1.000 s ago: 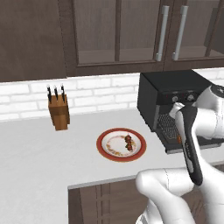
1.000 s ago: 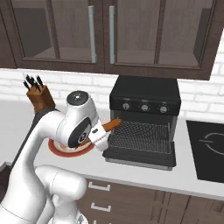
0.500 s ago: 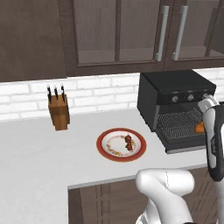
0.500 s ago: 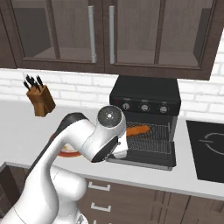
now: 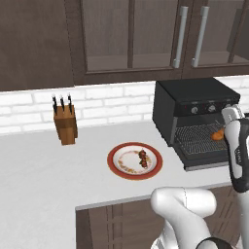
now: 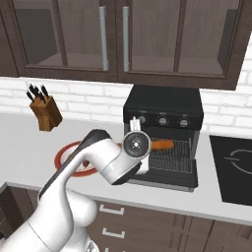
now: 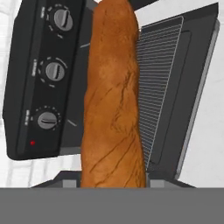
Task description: Pick up the kebab skewer and baguette bread, and place them inside the toaster oven. Close the toaster oven door and start by setting the timer.
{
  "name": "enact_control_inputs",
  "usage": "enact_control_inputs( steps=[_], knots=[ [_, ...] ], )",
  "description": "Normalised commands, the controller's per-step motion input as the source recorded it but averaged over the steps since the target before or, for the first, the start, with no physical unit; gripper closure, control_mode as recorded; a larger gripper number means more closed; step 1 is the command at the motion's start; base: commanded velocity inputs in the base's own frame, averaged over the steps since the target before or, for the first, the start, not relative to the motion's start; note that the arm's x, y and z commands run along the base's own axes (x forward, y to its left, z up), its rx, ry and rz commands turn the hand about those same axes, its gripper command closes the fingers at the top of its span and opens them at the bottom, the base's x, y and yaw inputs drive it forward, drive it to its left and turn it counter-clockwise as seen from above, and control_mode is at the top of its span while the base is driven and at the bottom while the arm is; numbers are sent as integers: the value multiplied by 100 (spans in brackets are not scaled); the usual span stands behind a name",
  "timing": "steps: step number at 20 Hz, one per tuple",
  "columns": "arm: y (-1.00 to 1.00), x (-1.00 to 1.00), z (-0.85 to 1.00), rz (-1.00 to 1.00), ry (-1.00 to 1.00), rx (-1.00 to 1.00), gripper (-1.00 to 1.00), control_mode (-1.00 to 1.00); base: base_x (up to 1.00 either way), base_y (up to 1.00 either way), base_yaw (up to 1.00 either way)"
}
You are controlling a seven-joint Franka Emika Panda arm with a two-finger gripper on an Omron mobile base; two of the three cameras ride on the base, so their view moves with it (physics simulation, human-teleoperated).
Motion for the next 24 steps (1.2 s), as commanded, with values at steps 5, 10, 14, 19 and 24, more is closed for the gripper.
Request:
enact_control_inputs(
  steps=[5, 10, 14, 19, 24],
  knots=[
    [-14, 33, -12, -13, -2, 1, 100, -100, 0, 0, 0],
    [-9, 33, -10, -15, 0, 6, 100, -100, 0, 0, 0],
    [-6, 42, -7, -2, 0, 2, 100, -100, 0, 0, 0],
    [-10, 30, -12, 2, 0, 1, 100, -100, 0, 0, 0],
    [-6, 28, -9, 3, 0, 0, 100, -100, 0, 0, 0]
  ],
)
